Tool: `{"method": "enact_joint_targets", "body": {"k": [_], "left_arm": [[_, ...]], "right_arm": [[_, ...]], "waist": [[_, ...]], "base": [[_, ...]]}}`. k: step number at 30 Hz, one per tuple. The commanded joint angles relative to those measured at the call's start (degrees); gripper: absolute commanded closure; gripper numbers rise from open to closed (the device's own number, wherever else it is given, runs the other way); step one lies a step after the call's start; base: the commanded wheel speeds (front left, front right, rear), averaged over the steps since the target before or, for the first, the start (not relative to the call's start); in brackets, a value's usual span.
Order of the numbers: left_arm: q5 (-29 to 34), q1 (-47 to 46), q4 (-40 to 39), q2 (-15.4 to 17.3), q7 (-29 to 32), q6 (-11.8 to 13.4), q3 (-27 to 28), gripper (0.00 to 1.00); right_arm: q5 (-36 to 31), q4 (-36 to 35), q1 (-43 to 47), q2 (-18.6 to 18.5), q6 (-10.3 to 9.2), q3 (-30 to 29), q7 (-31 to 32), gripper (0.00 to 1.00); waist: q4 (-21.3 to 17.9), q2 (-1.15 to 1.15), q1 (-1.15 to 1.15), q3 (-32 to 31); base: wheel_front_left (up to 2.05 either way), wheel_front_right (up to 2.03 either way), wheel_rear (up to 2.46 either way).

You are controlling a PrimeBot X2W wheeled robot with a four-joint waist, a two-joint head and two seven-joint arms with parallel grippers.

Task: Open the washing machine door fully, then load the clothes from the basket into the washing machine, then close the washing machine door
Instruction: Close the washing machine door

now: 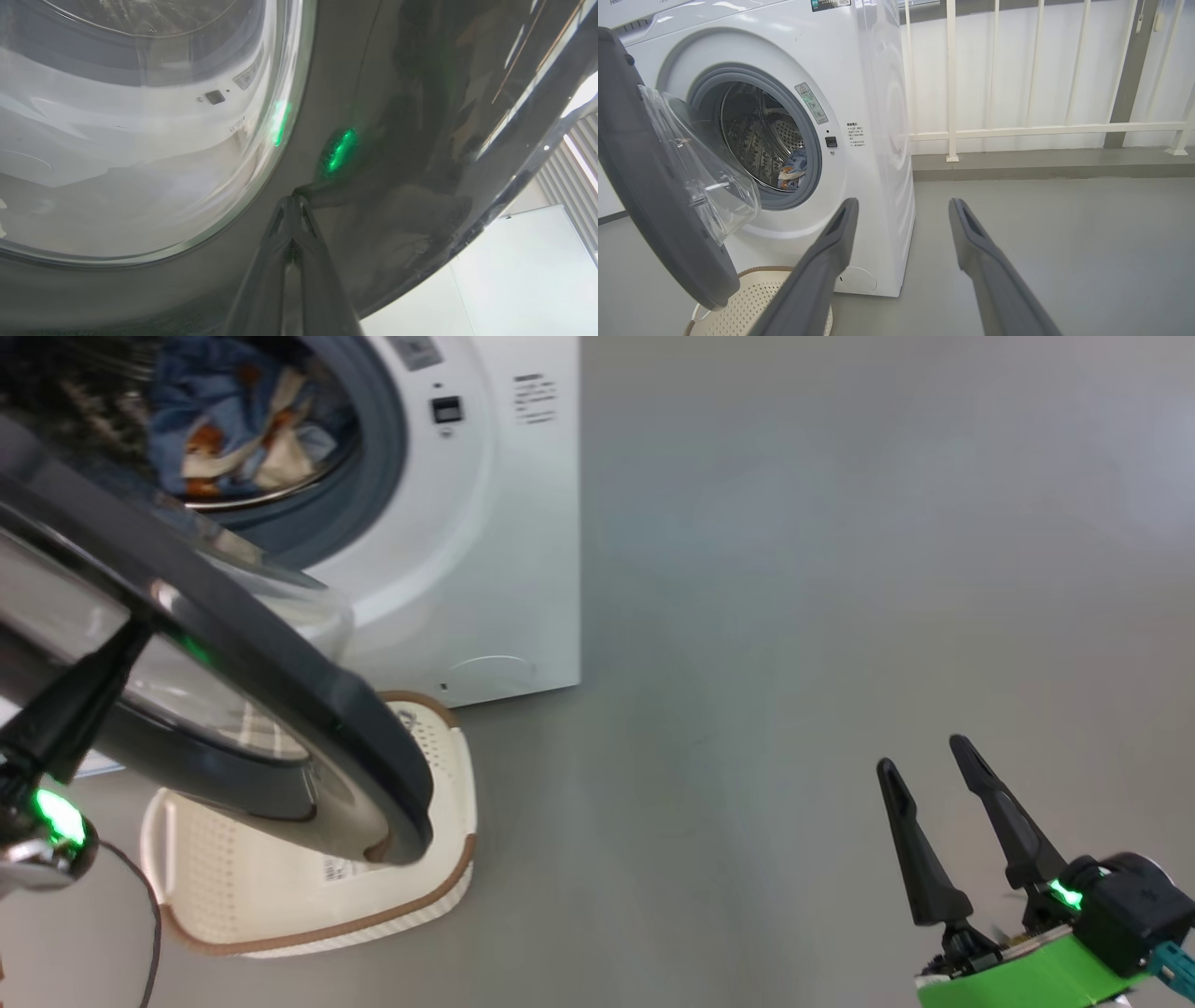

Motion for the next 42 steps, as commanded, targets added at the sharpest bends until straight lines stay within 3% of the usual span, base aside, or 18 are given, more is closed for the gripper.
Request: {"method": "enact_joint_targets", "body": {"k": [1,11,18,34,40,41,42], "left_arm": [[0.78,-3.94,0.04,1.78,-0.69,-0.59,1.80,1.00],[3.25,-10.90,8.07,0.83,-3.94,-1.96,1.55,1.00],[3.79,-14.17,12.86,0.85,-5.31,-3.41,2.41,1.00],[3.73,-13.69,13.49,-0.16,-5.64,-6.84,3.40,1.00],[5.43,-10.37,8.16,-2.52,-11.73,-8.75,7.29,1.00],[5.73,-9.84,7.34,-2.95,-12.66,-8.88,7.84,0.82],[6.42,-9.27,6.62,-3.18,-13.70,-8.97,8.32,0.48]], "right_arm": [[-0.08,-1.19,-2.51,-0.39,0.51,1.75,-0.61,0.00],[0.66,-0.17,-4.95,0.34,0.51,3.49,-0.61,0.00],[0.99,0.18,-5.39,0.51,0.51,3.86,-0.61,0.00],[0.63,0.25,-5.78,0.71,0.51,1.61,-0.61,0.00],[0.17,-0.51,-4.92,0.76,0.51,-0.41,-0.61,0.00],[0.11,-0.54,-4.79,0.71,0.51,-0.54,-0.61,0.00],[0.06,-0.60,-4.64,0.65,0.51,-0.65,-0.61,0.00]], "waist": [[-2.87,0.00,0.00,0.73],[-8.23,0.00,0.00,2.08],[-9.45,0.00,0.00,2.47],[-6.47,0.00,0.00,3.16],[-3.34,0.00,0.00,3.11],[-2.89,0.00,0.00,3.00],[-2.42,0.00,0.00,2.93]], "base": [[0.00,0.00,0.00],[0.00,0.00,0.00],[0.00,0.00,0.00],[0.00,0.00,0.00],[0.00,0.00,0.00],[0.00,0.00,0.00],[0.00,0.00,0.00]]}}
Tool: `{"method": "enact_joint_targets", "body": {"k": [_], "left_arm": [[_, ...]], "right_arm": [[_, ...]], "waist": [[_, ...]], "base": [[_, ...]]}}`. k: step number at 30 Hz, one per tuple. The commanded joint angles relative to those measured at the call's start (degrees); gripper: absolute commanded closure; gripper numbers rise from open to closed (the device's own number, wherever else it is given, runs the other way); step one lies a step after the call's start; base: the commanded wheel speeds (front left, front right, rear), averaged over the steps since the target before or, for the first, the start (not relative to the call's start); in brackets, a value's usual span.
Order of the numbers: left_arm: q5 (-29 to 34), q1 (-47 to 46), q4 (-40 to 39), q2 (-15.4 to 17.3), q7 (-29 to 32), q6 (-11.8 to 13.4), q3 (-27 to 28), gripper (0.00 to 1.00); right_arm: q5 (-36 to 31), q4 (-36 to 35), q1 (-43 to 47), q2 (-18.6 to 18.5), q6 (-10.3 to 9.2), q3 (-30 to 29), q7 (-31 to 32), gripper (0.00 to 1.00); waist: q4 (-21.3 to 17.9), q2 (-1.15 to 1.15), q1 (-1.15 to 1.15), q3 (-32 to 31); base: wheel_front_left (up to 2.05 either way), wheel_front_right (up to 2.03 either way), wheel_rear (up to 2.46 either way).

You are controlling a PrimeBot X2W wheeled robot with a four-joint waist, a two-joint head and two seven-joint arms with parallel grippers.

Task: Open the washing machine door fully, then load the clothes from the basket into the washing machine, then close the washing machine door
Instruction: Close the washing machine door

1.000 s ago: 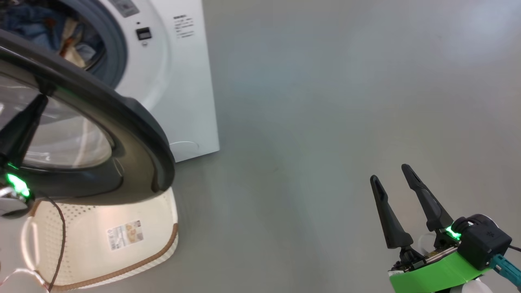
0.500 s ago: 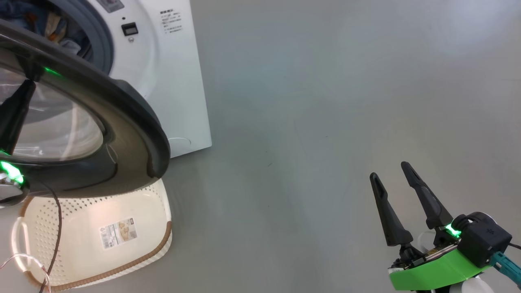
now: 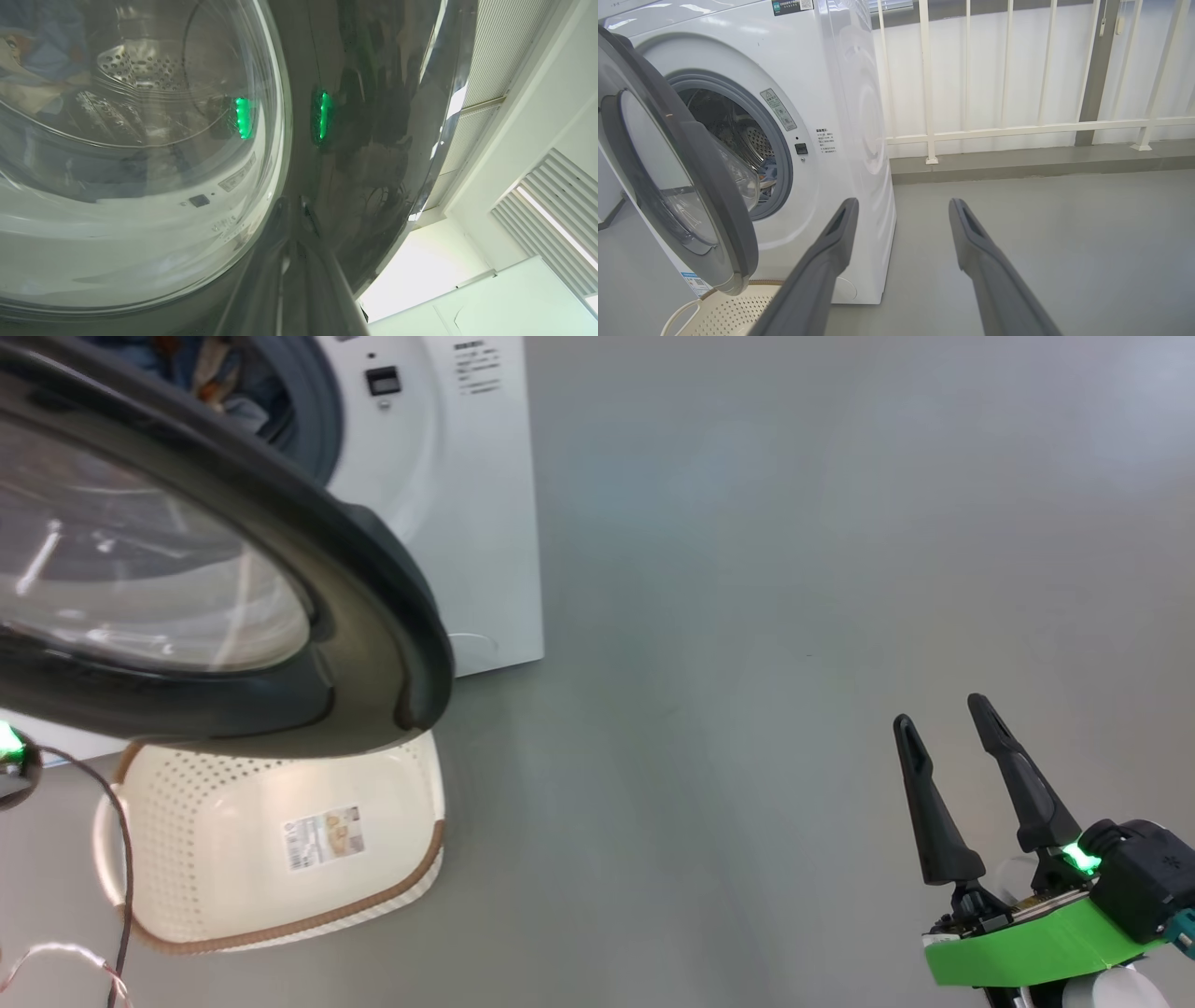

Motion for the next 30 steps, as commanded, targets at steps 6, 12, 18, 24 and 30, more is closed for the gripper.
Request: {"method": "enact_joint_targets", "body": {"k": [6,12,18,24,30], "left_arm": [[8.48,2.53,-5.24,0.69,-9.67,-1.07,4.55,0.00],[22.22,6.69,-9.23,-0.19,-21.42,-1.13,4.33,0.00],[45.00,13.05,-15.20,2.05,-33.16,0.18,0.86,0.00],[65.15,21.76,-20.23,2.74,-40.13,6.04,-3.38,0.00],[75.94,31.77,-21.91,0.87,-41.91,10.84,-6.41,0.00]], "right_arm": [[-0.72,-1.66,0.27,-0.82,0.51,0.78,-0.27,0.00],[-0.81,-1.73,0.81,-1.24,0.51,0.81,-0.27,0.00],[-0.93,-1.64,1.43,-1.63,0.51,1.02,-0.27,0.00],[-1.17,-1.53,2.64,-2.01,0.51,1.61,-0.27,0.00],[-1.48,-1.22,4.41,-2.46,0.51,2.10,-0.27,0.00]], "waist": [[3.03,0.00,0.00,-0.96],[4.21,0.00,0.00,-2.11],[4.70,0.00,0.00,-3.45],[5.16,0.00,0.00,-5.12],[5.71,0.00,0.00,-7.30]], "base": [[0.00,0.00,0.00],[0.00,0.00,0.00],[0.00,0.00,0.00],[0.00,0.00,0.00],[0.00,0.00,0.00]]}}
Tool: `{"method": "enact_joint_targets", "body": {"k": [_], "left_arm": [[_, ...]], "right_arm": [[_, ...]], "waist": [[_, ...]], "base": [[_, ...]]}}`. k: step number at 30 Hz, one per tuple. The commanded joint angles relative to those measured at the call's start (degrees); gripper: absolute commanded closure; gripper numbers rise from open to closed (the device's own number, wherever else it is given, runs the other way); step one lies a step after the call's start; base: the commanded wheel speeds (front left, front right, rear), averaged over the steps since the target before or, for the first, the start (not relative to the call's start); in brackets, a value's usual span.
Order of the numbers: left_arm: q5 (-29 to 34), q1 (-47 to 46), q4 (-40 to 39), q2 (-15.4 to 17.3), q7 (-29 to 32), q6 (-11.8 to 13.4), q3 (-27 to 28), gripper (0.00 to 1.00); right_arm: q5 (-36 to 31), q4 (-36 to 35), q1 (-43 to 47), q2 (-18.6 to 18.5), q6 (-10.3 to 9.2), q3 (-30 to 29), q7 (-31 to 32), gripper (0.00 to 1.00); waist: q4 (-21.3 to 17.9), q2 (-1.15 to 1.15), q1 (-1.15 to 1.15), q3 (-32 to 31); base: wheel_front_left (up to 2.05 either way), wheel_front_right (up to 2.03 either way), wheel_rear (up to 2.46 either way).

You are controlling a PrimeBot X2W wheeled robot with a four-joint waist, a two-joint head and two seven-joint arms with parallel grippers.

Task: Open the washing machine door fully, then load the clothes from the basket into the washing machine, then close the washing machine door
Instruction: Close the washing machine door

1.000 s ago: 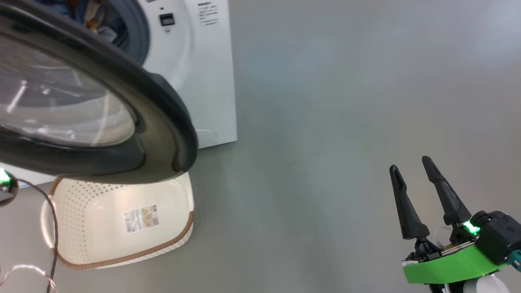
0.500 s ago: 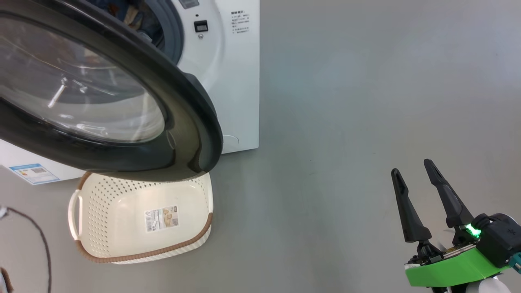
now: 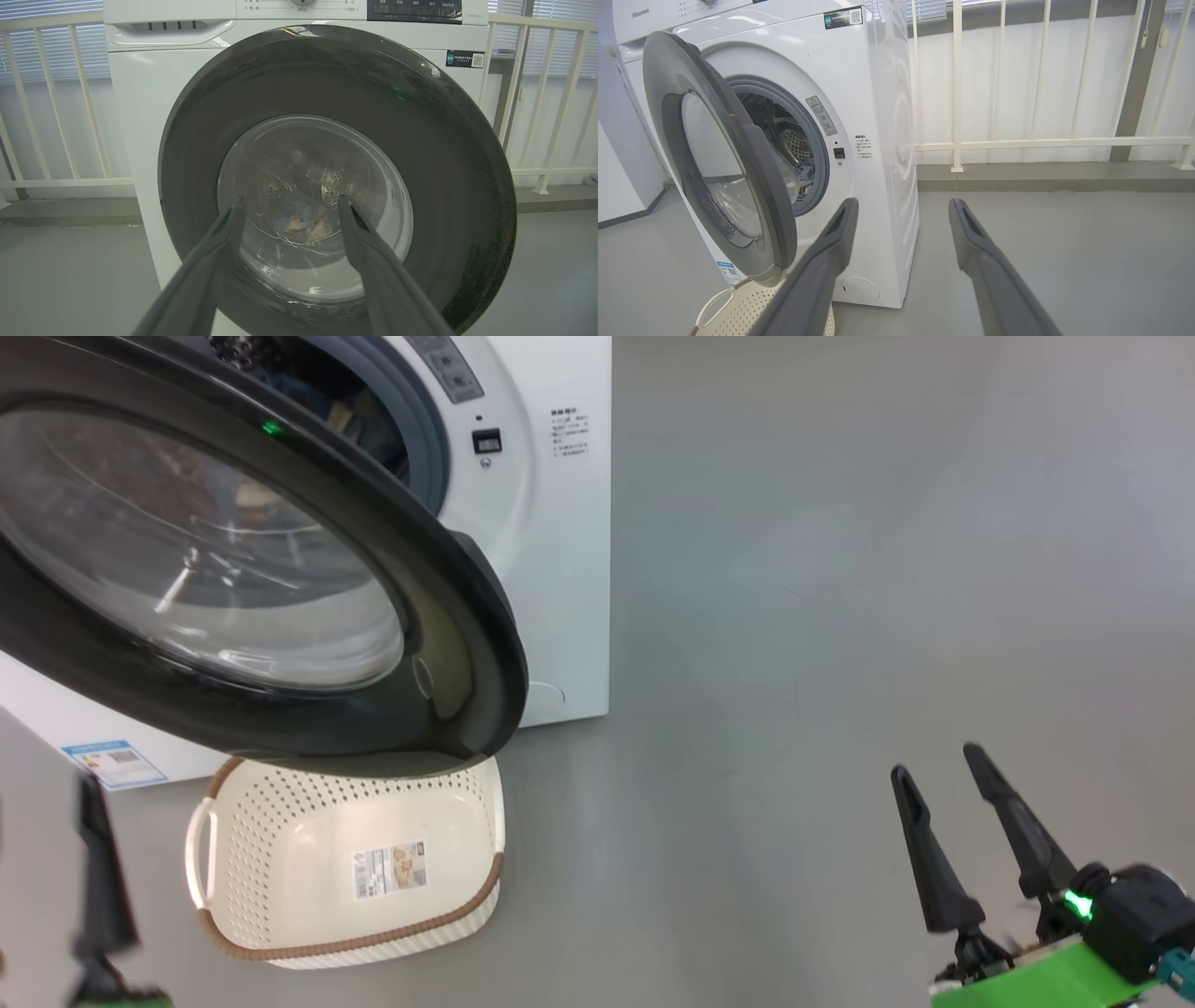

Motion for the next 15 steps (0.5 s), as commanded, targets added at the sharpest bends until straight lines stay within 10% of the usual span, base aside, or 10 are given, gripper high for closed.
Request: {"method": "enact_joint_targets", "body": {"k": [1,15], "left_arm": [[1.83,0.83,-1.66,0.73,-0.65,1.37,1.39,0.00],[5.11,10.17,1.99,-2.62,-1.25,2.82,-2.79,0.00]], "right_arm": [[-1.04,-1.23,0.71,-1.03,0.51,1.45,-0.27,0.00],[-2.20,0.05,5.52,-1.80,0.51,2.47,-0.27,0.00]], "waist": [[0.56,0.00,0.00,-1.14],[1.97,0.00,0.00,-5.31]], "base": [[0.00,0.00,0.00],[0.00,0.00,0.00]]}}
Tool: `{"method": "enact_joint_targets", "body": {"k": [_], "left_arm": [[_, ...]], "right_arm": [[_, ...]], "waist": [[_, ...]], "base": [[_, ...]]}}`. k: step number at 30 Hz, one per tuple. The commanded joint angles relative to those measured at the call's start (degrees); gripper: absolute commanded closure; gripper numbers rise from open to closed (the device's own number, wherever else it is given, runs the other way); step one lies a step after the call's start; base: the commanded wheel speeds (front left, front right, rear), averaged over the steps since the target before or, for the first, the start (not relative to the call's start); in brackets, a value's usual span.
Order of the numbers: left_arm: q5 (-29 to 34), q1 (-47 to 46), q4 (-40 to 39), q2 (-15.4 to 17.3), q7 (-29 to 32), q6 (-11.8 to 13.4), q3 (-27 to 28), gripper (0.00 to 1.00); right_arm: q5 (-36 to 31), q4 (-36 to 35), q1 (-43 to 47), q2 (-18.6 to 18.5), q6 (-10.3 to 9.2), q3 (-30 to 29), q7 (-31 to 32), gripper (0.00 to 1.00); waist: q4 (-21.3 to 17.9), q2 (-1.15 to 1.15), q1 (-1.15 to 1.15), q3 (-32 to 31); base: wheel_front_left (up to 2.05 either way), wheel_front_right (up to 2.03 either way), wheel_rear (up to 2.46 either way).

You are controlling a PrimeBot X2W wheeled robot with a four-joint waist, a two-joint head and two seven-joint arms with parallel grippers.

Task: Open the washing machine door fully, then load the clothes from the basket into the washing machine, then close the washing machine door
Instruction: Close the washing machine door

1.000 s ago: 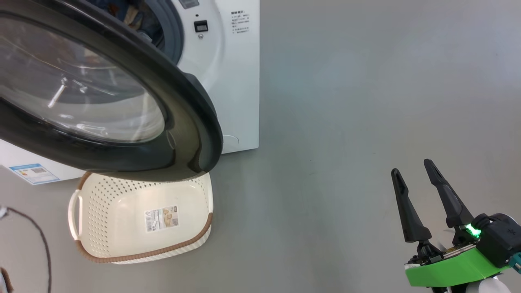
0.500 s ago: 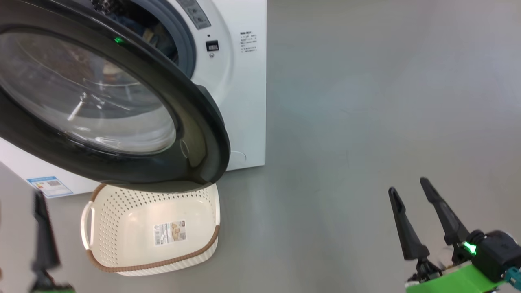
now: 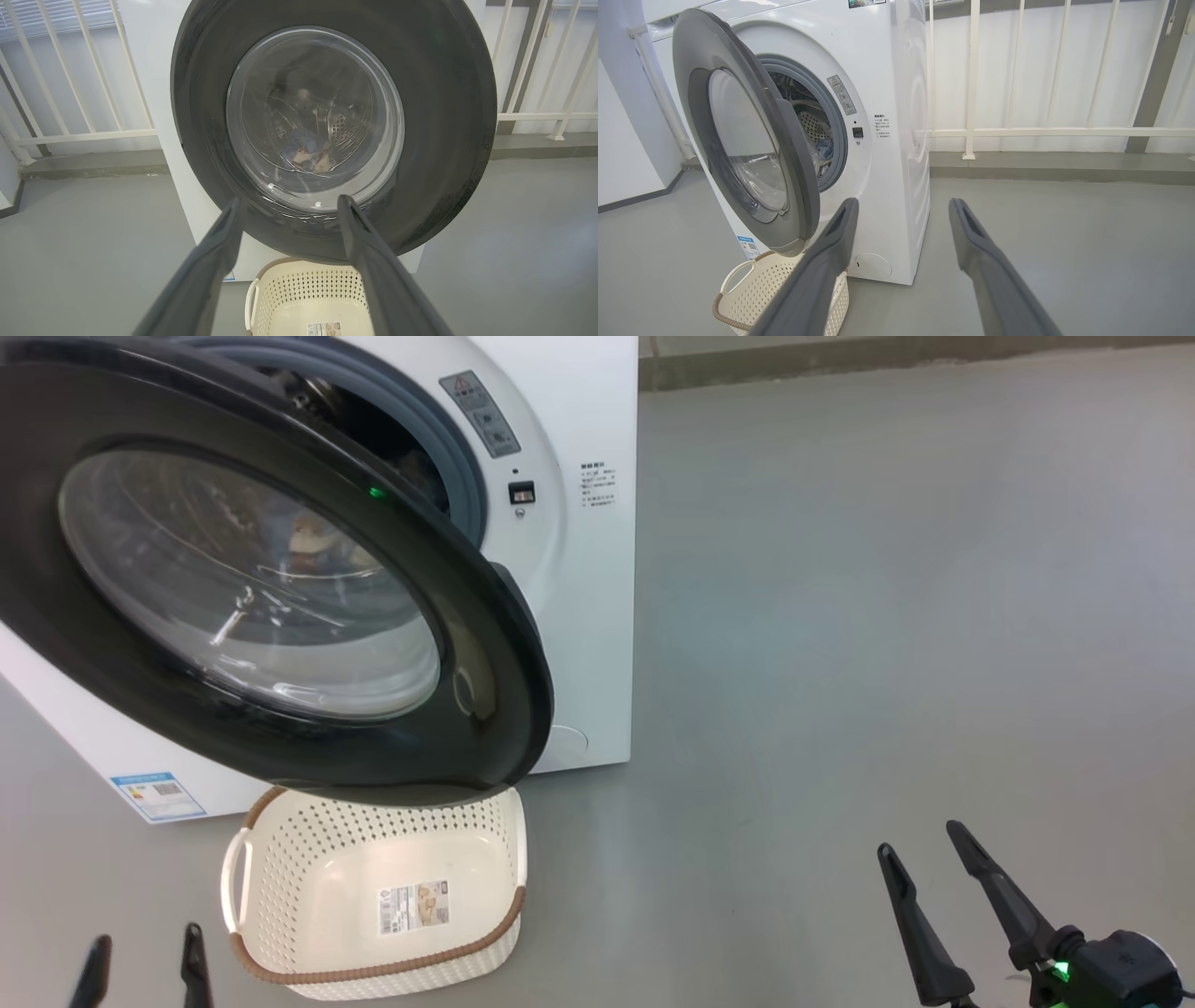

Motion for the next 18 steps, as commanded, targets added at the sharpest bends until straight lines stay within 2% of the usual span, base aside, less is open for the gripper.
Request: {"method": "enact_joint_targets", "body": {"k": [1,18], "left_arm": [[0.44,-1.29,-0.20,0.36,-0.79,0.10,1.66,0.00],[0.43,-0.42,1.85,-0.03,-1.05,-0.60,0.58,0.00]], "right_arm": [[-1.24,-1.13,-0.41,-1.11,0.51,1.47,-0.27,0.00],[-1.74,0.33,-0.04,-0.98,0.51,0.58,-0.27,0.00]], "waist": [[0.29,0.00,0.00,-0.53],[0.57,0.00,0.00,-1.61]], "base": [[0.00,0.00,0.00],[0.00,0.00,0.00]]}}
